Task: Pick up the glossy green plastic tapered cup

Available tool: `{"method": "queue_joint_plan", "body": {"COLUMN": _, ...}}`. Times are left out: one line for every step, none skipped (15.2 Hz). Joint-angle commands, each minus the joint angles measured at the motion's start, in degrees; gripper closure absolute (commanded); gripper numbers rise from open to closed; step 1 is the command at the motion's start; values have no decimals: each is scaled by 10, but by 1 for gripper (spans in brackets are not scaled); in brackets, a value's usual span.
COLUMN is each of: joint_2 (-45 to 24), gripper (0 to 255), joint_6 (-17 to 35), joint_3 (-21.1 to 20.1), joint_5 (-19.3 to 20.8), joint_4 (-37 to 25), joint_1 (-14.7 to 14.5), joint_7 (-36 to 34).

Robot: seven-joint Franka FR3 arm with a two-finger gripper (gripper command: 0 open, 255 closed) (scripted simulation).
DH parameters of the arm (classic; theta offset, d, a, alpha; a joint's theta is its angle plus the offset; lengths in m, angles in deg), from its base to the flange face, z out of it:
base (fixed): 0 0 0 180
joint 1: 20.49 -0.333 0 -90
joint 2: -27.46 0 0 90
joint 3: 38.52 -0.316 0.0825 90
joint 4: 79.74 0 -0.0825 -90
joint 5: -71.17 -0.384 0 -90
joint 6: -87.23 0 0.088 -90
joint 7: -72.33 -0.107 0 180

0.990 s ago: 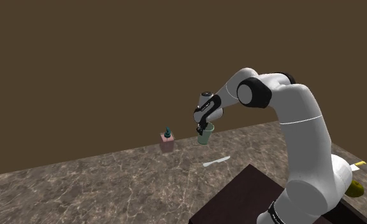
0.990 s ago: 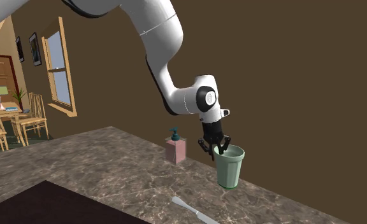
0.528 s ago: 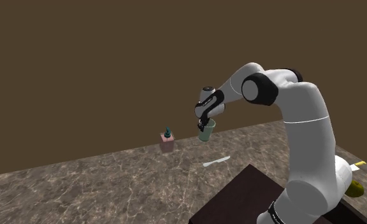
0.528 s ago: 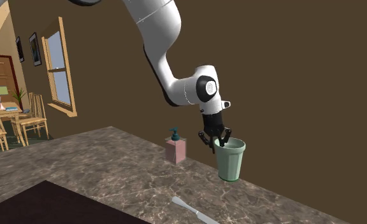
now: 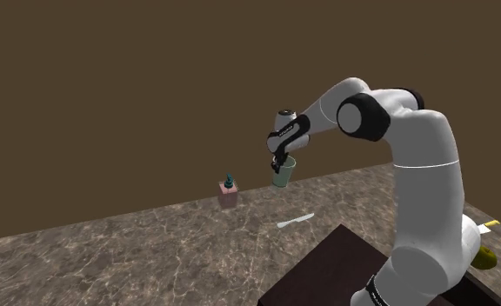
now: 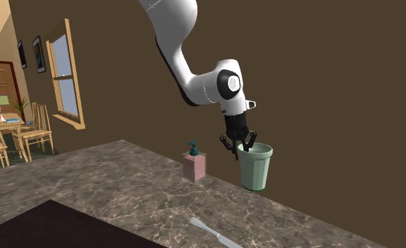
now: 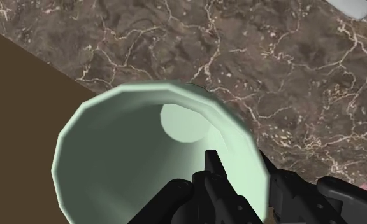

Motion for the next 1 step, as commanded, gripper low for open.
{"method": "queue_joint_plan", "body": {"joint_2": 2, "gripper": 255, "joint_6": -4, "joint_3": 0, "joint_5": 0, "joint_4": -2, "joint_1": -1, "joint_7": 0}}
